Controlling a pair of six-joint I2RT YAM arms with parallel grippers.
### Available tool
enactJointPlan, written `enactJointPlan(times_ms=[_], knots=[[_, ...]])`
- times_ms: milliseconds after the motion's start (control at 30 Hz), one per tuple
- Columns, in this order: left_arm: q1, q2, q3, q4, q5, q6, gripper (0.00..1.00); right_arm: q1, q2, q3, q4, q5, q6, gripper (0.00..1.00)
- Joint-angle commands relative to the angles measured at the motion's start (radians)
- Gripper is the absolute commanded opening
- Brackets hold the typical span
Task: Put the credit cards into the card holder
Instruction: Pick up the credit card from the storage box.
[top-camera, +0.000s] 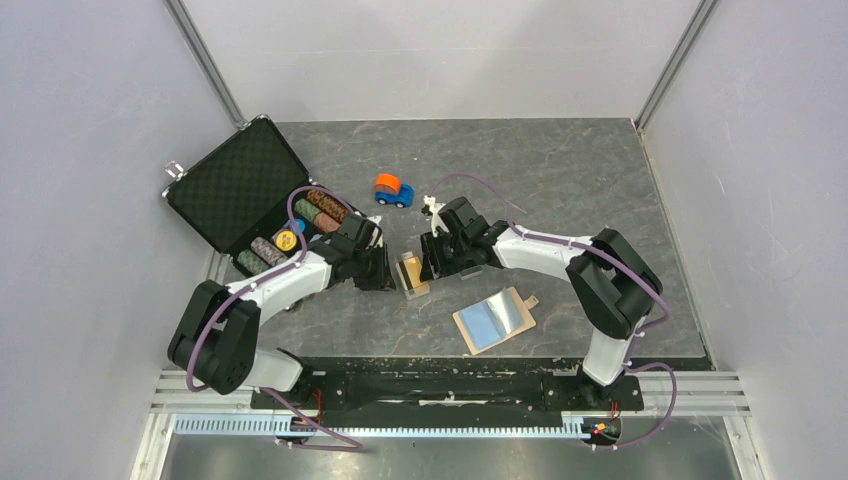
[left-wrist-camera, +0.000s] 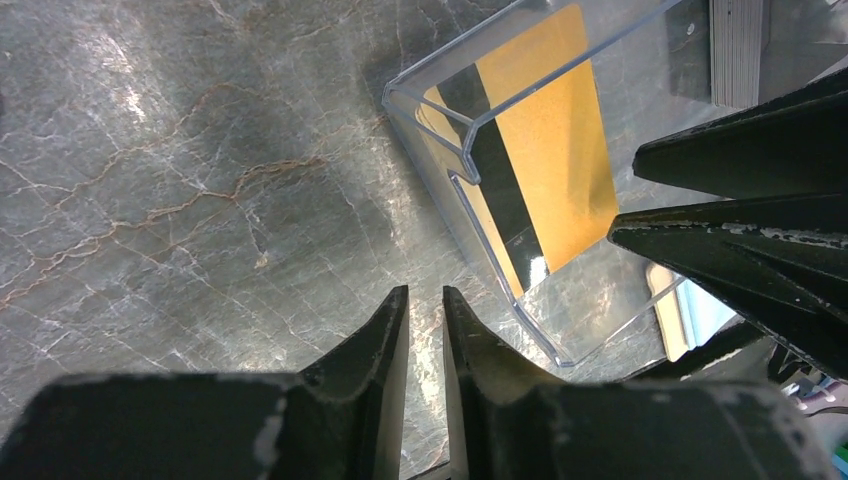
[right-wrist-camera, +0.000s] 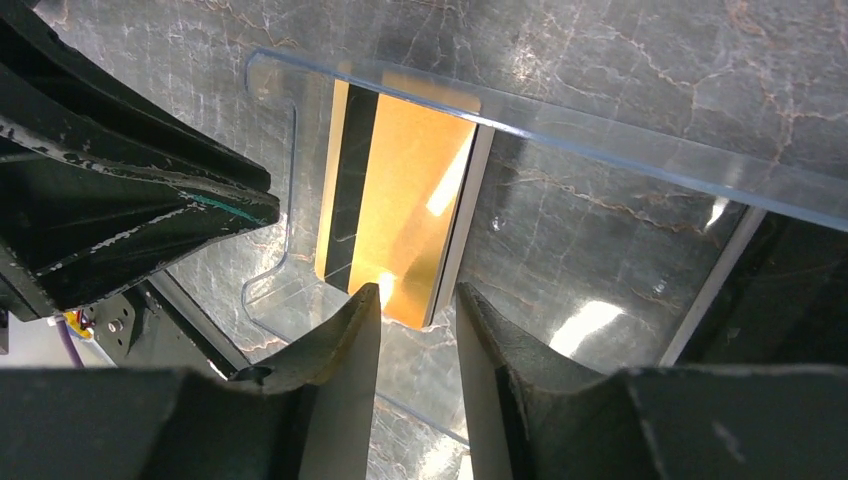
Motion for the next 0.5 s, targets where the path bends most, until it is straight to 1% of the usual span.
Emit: enactJointPlan(times_ms=[0,67,133,167,200,467], knots=[[0.001,0.014,-0.007,0.044,0.036,-0.030,0.23,0.016,0.031,0.050,0.008,-0.007,0.000,0.34],[0.002,0.019,-0.007,0.048,0.039,-0.032,0.22,0.019,0.034,0.055,0.003,-0.003,-0.004,0.29],[0.002,0.024,-0.005,0.055,0.043,-0.034,0.20,0.021,0.029,0.052,0.001,0.004,-0.003,0.18],[0.002,0.028,-0.004,0.056,0.043,-0.035,0.20,0.022,0.028,0.051,0.001,0.005,-0.004,0.16],[0.002,0.033,-0.001,0.056,0.045,-0.034,0.20,0.022,0.028,0.053,0.001,0.005,-0.002,0.14],[0.001,0.048,0.000,0.061,0.048,-0.031,0.19,0.025,0.020,0.055,0.026,-0.036,0.023,0.09]])
